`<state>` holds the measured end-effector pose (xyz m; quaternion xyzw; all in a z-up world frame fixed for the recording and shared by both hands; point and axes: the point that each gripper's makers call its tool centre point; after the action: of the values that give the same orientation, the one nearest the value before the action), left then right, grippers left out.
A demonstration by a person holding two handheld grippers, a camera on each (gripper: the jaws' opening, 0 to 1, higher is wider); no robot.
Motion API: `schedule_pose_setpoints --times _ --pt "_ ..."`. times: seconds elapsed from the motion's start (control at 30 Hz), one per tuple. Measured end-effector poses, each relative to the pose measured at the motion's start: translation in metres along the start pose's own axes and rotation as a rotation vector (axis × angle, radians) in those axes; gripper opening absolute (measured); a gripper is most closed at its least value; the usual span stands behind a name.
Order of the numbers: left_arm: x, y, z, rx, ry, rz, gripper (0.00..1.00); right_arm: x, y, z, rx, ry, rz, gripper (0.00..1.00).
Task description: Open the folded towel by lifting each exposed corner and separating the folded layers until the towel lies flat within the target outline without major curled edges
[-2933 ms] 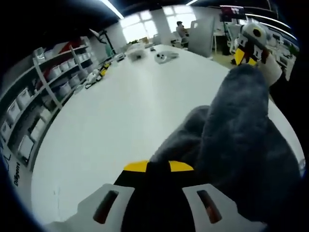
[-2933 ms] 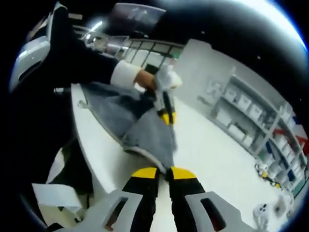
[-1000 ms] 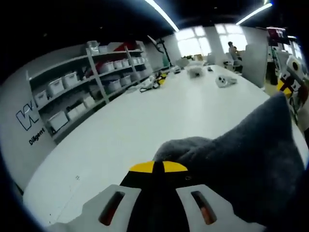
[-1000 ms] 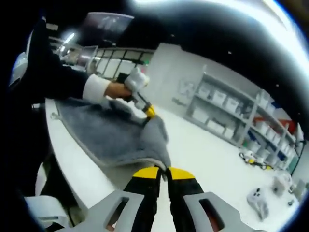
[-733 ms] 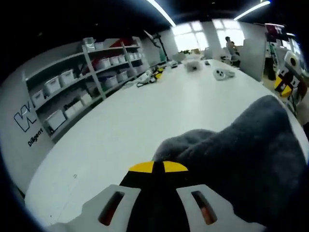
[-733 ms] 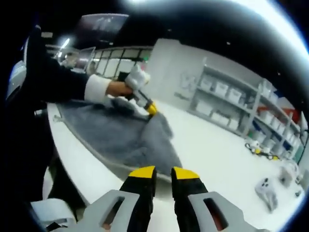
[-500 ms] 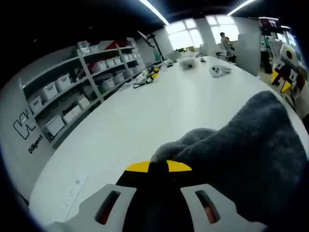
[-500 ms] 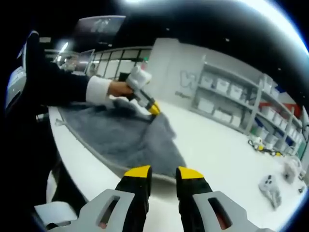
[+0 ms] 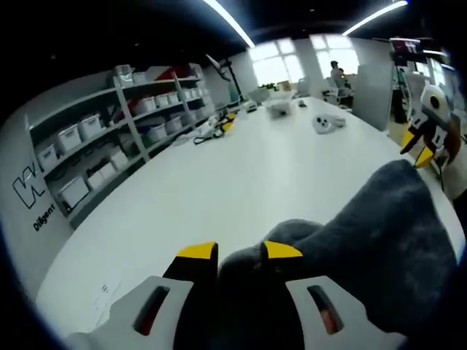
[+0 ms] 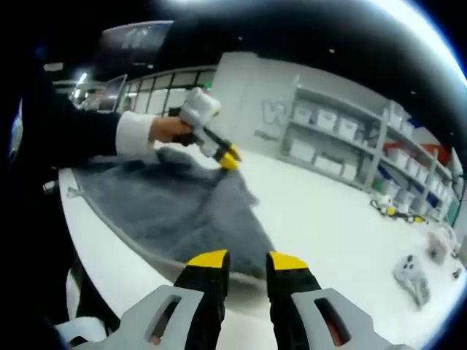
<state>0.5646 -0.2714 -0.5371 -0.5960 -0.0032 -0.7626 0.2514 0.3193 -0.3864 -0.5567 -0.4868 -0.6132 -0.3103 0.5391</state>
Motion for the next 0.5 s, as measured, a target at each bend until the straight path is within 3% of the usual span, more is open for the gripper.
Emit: schedule_pose_setpoints --times 0.23,0.5 --pt "0.001 0.014 -0.014 -0.053 0.027 0.015 0.24 -0.002 0.007 -0.006 -0.026 0.019 0.015 0.19" --pt "-0.005 0.023 -0.047 -0.153 -0.001 0.038 0.24 -0.007 0.013 0.0 -0.017 0.055 0.05 0.19"
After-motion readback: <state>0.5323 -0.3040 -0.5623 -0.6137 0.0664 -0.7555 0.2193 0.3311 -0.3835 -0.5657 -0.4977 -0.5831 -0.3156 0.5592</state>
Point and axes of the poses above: the point that each gripper's makers call its tool centre point, and the gripper's own axes: y roughly forward along the fingers, z roughly to its left, x roughly out of its top, and after that the axes turned 10 degrees about -z, right-handed
